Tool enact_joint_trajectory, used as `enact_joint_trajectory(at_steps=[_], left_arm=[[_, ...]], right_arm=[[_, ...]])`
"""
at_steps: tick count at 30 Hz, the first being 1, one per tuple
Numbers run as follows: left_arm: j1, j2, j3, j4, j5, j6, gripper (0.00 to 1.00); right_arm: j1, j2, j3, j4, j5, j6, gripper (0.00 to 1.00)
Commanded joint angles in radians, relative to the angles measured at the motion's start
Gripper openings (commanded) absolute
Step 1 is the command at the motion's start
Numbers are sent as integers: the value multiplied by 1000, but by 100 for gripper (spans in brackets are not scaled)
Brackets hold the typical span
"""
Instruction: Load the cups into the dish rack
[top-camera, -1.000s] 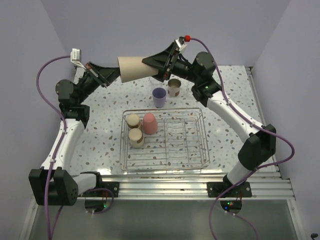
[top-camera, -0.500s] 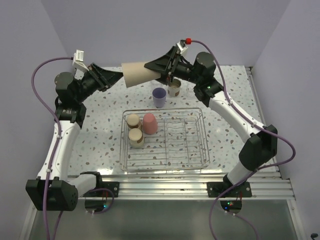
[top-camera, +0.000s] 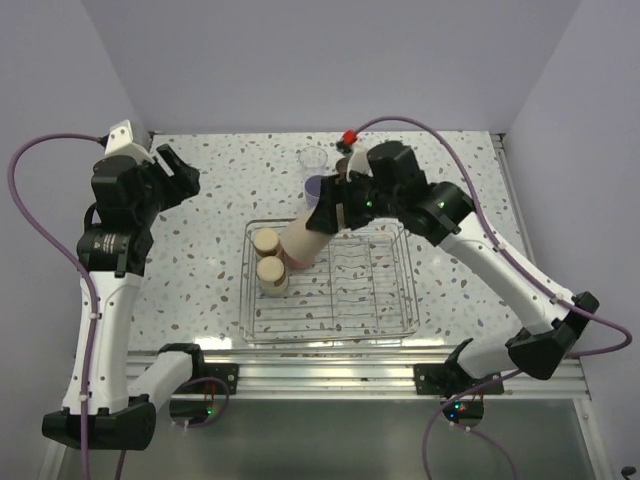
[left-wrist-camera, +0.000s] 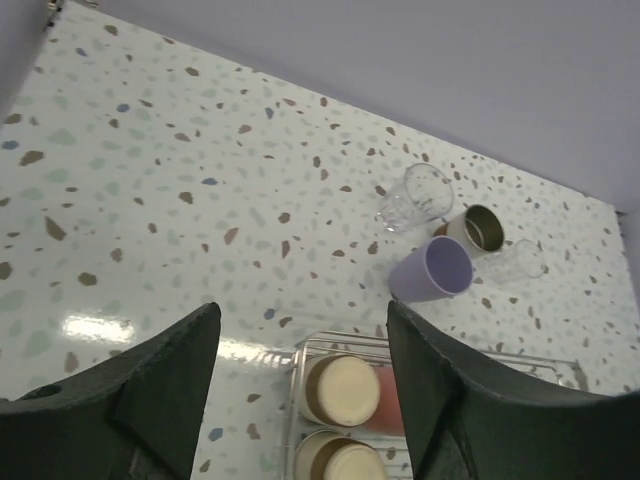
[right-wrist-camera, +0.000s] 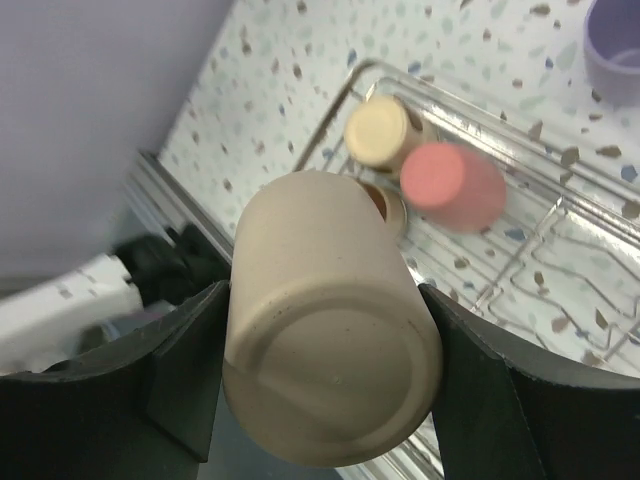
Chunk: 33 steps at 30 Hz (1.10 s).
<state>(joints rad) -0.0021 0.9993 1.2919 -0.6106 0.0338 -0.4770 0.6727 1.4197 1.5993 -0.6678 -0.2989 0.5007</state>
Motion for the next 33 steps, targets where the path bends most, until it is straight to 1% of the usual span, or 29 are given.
enact_joint_trajectory(at_steps=[1, 2, 5, 11, 13, 22, 33], left_arm=[[1, -22, 44, -77, -172, 61, 74], [1, -19, 47, -78, -176, 63, 79], [1, -13, 57, -81, -178, 63, 85], [1, -17, 47, -81, -161, 63, 86], [1, -24, 46, -84, -160, 66, 86], [1, -39, 49, -106, -172, 74, 86], [1, -42, 38, -103, -153, 67, 86]], right_arm=[[134, -41, -25, -228, 271, -226, 0], [180, -44, -42, -231, 297, -226, 0], [249, -33, -73, -233, 359, -238, 0], [375, 37, -45, -237, 461, -303, 0], [418, 68, -39, -234, 474, -315, 0], [531, 177, -16, -179, 486, -326, 0], [574, 308, 27, -110, 472, -338, 0]])
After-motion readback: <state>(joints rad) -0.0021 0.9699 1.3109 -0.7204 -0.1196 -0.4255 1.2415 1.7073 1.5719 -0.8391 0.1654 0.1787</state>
